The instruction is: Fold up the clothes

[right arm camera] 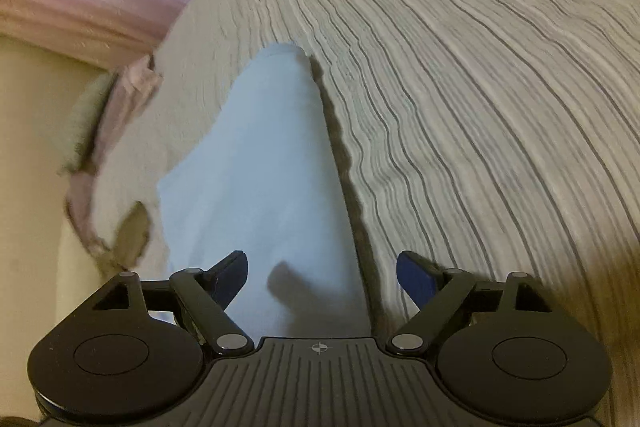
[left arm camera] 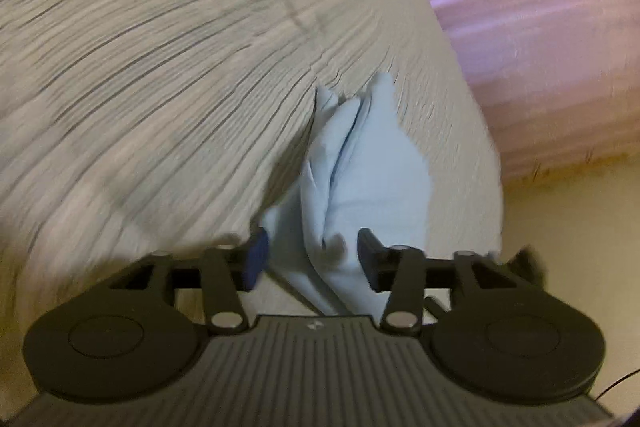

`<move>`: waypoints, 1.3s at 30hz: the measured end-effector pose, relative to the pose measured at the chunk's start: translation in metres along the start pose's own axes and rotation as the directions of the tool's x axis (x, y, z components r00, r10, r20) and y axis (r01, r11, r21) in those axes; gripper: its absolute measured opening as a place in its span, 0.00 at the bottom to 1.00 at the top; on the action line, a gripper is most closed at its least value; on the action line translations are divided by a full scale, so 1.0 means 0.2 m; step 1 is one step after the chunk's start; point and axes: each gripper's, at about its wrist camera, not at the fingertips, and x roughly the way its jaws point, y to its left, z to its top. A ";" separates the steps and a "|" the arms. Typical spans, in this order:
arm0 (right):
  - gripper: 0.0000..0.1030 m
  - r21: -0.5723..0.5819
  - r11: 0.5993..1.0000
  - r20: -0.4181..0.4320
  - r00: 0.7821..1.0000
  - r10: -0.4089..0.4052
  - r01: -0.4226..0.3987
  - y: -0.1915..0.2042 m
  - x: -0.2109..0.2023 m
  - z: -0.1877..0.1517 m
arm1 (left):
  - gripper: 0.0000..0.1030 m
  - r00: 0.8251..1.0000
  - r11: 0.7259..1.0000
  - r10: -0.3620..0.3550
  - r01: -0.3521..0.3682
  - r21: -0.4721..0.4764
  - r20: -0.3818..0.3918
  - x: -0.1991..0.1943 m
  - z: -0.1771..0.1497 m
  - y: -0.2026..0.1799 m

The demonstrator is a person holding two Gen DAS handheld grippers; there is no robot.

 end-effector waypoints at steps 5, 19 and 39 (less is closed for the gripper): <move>0.82 0.085 0.992 -0.043 0.994 0.099 -0.095 -0.08 0.00 -0.03 | 0.60 0.999 0.996 -0.025 0.022 -0.082 -0.036 0.03 -0.13 0.03; 0.28 0.177 0.975 -0.080 0.986 0.148 -0.132 -0.12 0.04 -0.04 | 0.13 0.999 0.989 -0.034 0.039 -0.140 0.042 0.23 -0.13 0.11; 0.79 -0.061 0.993 -0.104 0.990 0.095 -0.102 0.01 0.16 0.32 | 0.40 0.988 0.993 0.038 -0.021 -0.112 0.149 -0.03 0.00 0.25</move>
